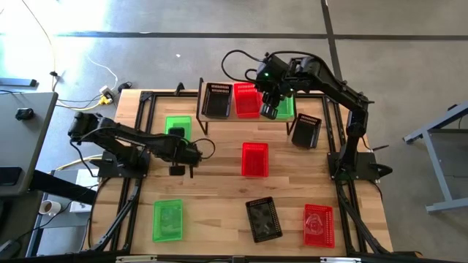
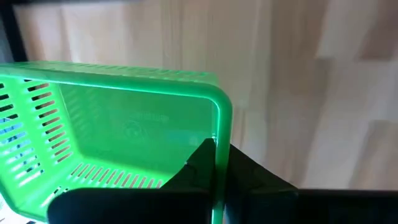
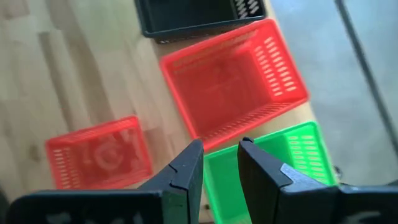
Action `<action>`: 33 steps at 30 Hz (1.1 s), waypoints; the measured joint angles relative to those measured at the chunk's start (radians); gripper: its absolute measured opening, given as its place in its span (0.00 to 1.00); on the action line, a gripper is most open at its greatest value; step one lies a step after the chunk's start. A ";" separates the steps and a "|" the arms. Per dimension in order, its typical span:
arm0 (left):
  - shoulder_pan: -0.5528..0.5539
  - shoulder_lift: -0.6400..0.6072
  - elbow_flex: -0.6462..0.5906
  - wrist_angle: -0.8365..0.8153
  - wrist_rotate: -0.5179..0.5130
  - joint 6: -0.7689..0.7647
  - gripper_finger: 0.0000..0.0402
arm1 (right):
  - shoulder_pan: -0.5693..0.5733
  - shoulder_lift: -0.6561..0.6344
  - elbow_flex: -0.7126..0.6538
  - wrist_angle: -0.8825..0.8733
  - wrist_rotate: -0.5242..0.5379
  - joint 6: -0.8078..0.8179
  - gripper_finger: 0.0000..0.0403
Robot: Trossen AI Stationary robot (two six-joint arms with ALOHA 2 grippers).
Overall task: Stack baskets on shelf by color
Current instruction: Stack the top green bin on the green bin on the shelf
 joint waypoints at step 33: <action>-0.420 0.002 0.523 -0.286 -0.060 0.262 0.00 | 0.230 0.003 0.000 0.218 -0.209 0.509 0.21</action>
